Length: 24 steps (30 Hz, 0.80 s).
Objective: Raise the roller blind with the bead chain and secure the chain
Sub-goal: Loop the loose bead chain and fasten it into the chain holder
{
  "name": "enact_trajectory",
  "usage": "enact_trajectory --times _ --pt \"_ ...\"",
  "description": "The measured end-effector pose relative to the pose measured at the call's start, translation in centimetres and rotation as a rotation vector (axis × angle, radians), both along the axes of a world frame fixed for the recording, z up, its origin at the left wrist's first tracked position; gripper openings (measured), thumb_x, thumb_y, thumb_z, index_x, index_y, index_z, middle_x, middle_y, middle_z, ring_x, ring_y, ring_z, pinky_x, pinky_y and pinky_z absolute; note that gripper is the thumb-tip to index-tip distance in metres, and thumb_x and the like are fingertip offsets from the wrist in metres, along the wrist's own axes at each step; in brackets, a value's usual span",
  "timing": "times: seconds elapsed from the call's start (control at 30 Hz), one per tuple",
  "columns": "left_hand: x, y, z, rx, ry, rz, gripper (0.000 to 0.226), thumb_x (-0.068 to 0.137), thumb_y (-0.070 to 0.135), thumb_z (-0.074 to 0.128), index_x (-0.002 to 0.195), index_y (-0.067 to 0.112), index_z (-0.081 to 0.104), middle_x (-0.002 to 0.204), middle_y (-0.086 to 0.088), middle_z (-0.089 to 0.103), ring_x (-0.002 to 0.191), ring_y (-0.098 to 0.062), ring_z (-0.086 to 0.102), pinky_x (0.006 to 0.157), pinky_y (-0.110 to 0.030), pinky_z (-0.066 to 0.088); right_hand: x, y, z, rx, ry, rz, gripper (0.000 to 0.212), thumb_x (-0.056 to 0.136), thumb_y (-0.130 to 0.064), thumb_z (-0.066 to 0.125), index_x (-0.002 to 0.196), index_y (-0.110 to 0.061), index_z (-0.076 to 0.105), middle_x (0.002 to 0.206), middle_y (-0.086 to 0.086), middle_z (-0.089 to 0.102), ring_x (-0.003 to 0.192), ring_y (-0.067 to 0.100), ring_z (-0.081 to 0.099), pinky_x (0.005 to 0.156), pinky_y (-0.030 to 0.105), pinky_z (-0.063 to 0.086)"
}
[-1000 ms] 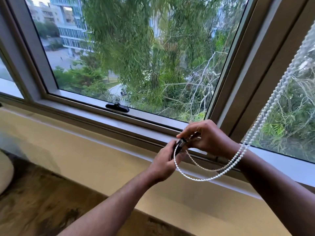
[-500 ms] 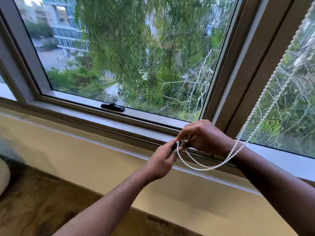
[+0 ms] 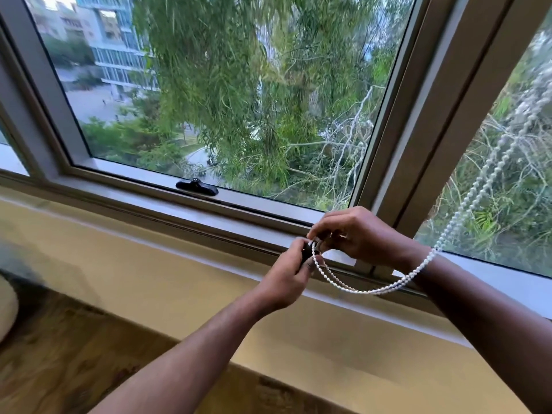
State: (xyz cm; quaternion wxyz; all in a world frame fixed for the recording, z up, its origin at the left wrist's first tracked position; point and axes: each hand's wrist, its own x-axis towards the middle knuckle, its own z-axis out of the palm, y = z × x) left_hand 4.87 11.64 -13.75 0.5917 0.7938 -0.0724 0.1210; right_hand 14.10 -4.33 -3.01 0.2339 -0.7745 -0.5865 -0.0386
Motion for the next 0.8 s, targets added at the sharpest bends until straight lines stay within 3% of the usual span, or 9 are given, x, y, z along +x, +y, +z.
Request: enact_trajectory --times 0.13,0.3,0.37,0.43,0.6,0.7,0.8 --pt "0.1 0.1 0.4 0.044 -0.022 0.016 0.015 0.100 0.026 0.051 0.108 0.013 0.049 0.082 0.005 0.054 0.072 -0.010 0.044 0.070 -0.051 0.045 -0.1 0.0 0.0 -0.014 -0.067 0.017 0.021 0.088 -0.007 0.077 0.108 -0.012 0.075 0.091 -0.006 0.067 0.077 0.011 0.067 0.075 0.013 0.051" --pt "0.3 -0.3 0.4 0.117 -0.041 0.051 0.013 0.099 0.032 0.050 0.105 0.021 0.048 0.077 0.020 0.059 0.066 0.002 0.051 0.064 -0.027 0.043 -0.1 0.0 -0.4 -0.015 -0.206 -0.013 0.017 0.092 -0.014 0.072 0.108 -0.009 0.071 0.090 0.003 0.069 0.080 0.021 0.064 0.074 0.033 0.054" --pt "0.4 -0.4 0.4 0.138 -0.041 0.077 0.011 0.098 0.035 0.050 0.102 0.026 0.045 0.073 0.028 0.060 0.062 0.001 0.050 0.059 -0.025 0.039 0.0 0.0 -0.6 -0.024 -0.214 -0.030 0.018 0.092 -0.014 0.071 0.110 -0.011 0.070 0.093 0.002 0.068 0.084 0.021 0.062 0.077 0.032 0.052" --pt "0.4 -0.5 0.2 0.139 -0.035 0.082 0.011 0.098 0.037 0.050 0.101 0.028 0.044 0.071 0.029 0.058 0.060 -0.003 0.049 0.059 -0.034 0.041 0.1 -0.1 -0.9 -0.026 -0.208 -0.046 0.019 0.092 -0.015 0.072 0.111 -0.011 0.070 0.096 0.002 0.068 0.086 0.020 0.061 0.078 0.027 0.048" --pt "0.9 -0.4 0.2 0.164 -0.026 0.099 0.020 0.098 0.053 0.042 0.102 0.033 0.043 0.072 0.011 0.058 0.062 -0.011 0.050 0.062 -0.052 0.048 0.2 -0.2 -1.5 0.007 -0.040 -0.091 0.021 0.092 -0.008 0.071 0.112 -0.006 0.069 0.101 0.008 0.070 0.088 0.016 0.062 0.082 0.029 0.052" --pt "1.4 -0.5 0.3 0.143 0.008 0.084 0.029 0.093 0.057 0.039 0.101 0.030 0.048 0.078 0.009 0.059 0.068 -0.012 0.054 0.068 -0.051 0.049 0.5 -0.5 -2.1 0.017 0.113 -0.147 0.022 0.089 -0.001 0.073 0.111 -0.003 0.070 0.098 0.012 0.074 0.088 0.023 0.071 0.084 0.038 0.057" --pt "2.0 -0.8 0.2 0.157 0.033 0.111 0.026 0.095 0.047 0.049 0.103 0.023 0.056 0.086 0.004 0.067 0.076 -0.017 0.060 0.073 -0.047 0.052 0.8 -1.1 -2.8 0.071 0.227 -0.205 0.024 0.086 0.001 0.077 0.110 -0.002 0.073 0.097 0.015 0.075 0.089 0.028 0.074 0.085 0.038 0.059"
